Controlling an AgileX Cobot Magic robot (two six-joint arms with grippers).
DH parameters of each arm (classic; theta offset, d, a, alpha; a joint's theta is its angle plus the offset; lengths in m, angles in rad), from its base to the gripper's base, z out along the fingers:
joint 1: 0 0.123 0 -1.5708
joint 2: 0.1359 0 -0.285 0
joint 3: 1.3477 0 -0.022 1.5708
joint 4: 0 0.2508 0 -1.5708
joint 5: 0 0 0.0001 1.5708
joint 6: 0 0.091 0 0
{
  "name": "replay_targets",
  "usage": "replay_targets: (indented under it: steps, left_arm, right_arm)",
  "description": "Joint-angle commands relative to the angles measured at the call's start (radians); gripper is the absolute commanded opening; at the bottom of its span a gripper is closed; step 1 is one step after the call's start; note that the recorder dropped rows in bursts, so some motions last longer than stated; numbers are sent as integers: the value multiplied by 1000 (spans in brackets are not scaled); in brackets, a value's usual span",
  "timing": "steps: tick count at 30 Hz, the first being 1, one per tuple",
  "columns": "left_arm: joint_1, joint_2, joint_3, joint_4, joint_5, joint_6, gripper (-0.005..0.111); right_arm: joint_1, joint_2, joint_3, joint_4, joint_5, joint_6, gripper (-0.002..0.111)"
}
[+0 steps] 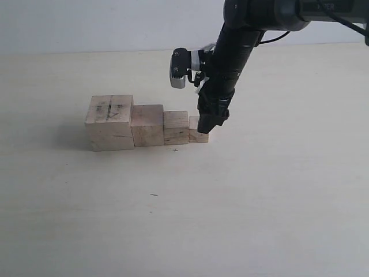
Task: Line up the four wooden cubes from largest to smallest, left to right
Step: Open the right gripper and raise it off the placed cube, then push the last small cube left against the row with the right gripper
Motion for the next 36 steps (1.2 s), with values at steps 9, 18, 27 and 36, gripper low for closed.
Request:
replay_targets:
  steps: [9,18,27,36]
  left_arm:
    - [-5,-6,2,1,-11,0,0]
    - [-5,-6,2,1,-11,0,0]
    - [-5,-6,2,1,-11,0,0]
    - [-5,-6,2,1,-11,0,0]
  right_arm:
    - [-8,-98,-1,-123,24,390,43]
    - [-12,-62,45,-145,32,510,0]
    - [-35,-36,48,-138,12,718,0]
    - [-35,7,48,-107,9,770,0]
